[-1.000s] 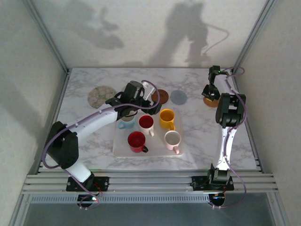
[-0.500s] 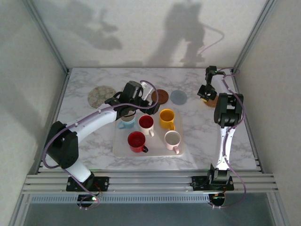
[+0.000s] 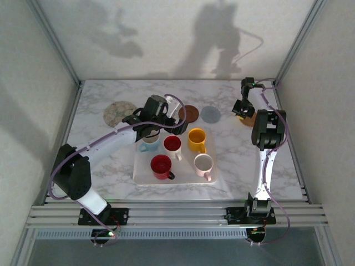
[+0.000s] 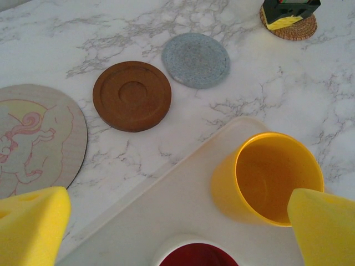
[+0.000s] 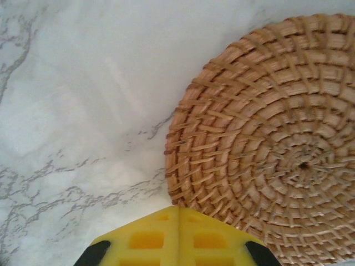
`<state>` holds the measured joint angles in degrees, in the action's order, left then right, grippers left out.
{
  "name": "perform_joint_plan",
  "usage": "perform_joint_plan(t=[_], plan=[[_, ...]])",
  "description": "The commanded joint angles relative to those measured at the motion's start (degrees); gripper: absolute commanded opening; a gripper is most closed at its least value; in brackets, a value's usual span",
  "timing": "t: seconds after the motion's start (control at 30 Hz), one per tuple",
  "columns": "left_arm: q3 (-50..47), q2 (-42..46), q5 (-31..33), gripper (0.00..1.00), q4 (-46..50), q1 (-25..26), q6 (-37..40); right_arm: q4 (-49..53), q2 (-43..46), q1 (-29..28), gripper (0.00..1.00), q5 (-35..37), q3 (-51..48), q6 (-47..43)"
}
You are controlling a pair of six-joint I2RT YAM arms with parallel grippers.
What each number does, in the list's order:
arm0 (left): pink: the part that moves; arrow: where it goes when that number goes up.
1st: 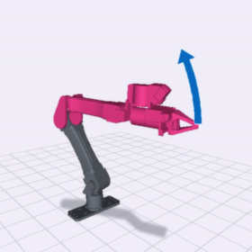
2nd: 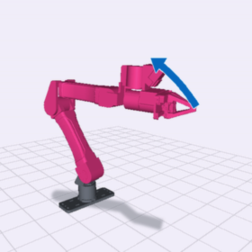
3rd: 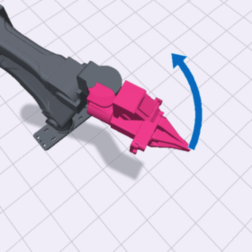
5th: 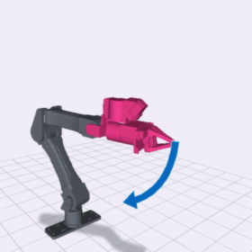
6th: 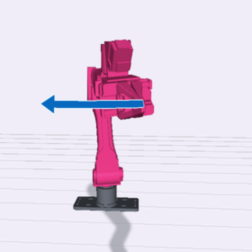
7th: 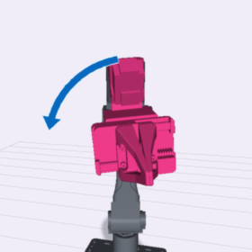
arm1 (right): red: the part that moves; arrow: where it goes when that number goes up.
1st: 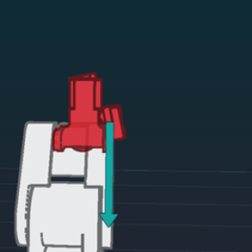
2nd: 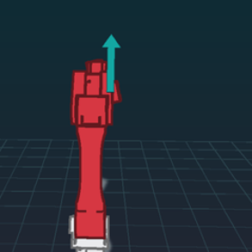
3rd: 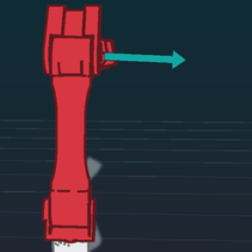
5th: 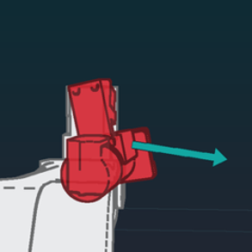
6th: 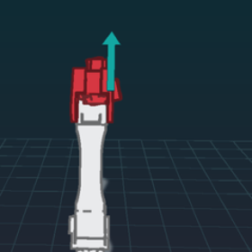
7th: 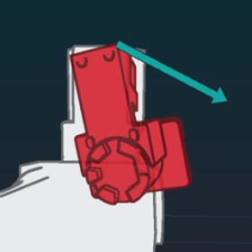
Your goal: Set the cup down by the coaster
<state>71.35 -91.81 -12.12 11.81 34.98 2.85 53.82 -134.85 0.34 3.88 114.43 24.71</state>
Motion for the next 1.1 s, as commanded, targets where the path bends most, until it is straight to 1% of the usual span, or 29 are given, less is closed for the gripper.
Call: perform_joint_plan(t=[0.0, 0.17, 0.37, 0.57, 0.73, 0.9, 1.07], plan=[[-0.7, 1.8, 1.0, 1.0, 0.4, -0.5, 0.3, 1.4, 3.8, 1.5, 0.0, 3.4, 1.6, 0.1], [-0.4, 1.7, 1.1, 1.0, 0.7, -0.5, 0.4, 0.7, 3.5, 3.8, 0.0, 2.6, 1.0, 0.9], [-0.5, 1.3, 1.2, 1.0, 0.8, -0.5, 0.3, 0.6, 2.3, 5.0, 0.0, 3.0, 1.4, 1.3], [-0.2, 1.0, 1.1, 1.0, 0.9, -0.5, 0.2, 0.9, -0.3, 5.1, 0.0, 3.6, 3.3, 3.7], [-0.4, 1.0, 1.3, 0.99, 1.1, -0.5, 0.4, 2.6, -3.1, 5.1, 0.0, 3.4, 5.4, 4.0], [-0.7, 1.0, 1.3, 1.0, 1.2, -0.5, 0.3, 2.7, -4.4, 5.0, 0.0, 0.4, 4.7, 3.7], [-0.9, 1.0, 1.4, 1.0, 1.1, -0.5, 0.1, 3.3, -4.8, 4.6, 0.0, -5.3, 4.2, 2.0]])
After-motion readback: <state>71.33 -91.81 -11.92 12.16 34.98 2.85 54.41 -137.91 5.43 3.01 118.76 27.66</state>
